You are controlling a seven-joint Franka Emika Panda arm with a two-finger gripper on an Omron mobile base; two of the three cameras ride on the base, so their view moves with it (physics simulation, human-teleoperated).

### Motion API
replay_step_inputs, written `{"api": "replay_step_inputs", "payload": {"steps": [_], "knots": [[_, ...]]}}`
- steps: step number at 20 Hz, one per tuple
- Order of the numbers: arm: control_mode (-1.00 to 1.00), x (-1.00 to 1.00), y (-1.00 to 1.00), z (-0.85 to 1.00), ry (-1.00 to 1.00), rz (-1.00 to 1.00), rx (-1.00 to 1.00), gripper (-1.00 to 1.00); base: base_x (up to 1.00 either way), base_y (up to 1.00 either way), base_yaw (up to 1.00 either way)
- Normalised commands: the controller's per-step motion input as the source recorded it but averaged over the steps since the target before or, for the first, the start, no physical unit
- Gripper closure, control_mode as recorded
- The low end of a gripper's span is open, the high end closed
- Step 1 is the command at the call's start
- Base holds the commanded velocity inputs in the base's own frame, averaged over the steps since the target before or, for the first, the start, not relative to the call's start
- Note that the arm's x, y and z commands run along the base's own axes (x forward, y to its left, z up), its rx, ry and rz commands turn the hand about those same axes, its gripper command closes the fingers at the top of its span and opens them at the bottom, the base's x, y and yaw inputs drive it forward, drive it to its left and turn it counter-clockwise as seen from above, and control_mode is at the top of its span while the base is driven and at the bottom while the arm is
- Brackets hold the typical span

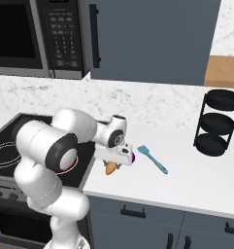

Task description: Put the potato and eggplant in the pot. Retrieve the spatula and lightly stir the vegetables in the pot.

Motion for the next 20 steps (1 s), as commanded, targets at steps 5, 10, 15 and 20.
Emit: {"api": "replay_step_inputs", "payload": {"steps": [5,10,15,20], "knots": [[-1.00,-0.72,0.00,0.83,-0.38,0.00,0.00,1.00,0.00,0.00,0.00],[-1.00,-0.53,0.18,1.00,-0.29,0.00,-0.03,1.00,0.00,0.00,0.00],[-1.00,-0.29,0.31,1.00,-0.16,0.00,-0.06,1.00,0.00,0.00,0.00],[-1.00,-0.08,0.48,1.00,-0.04,0.00,-0.10,1.00,0.00,0.00,0.00]]}}
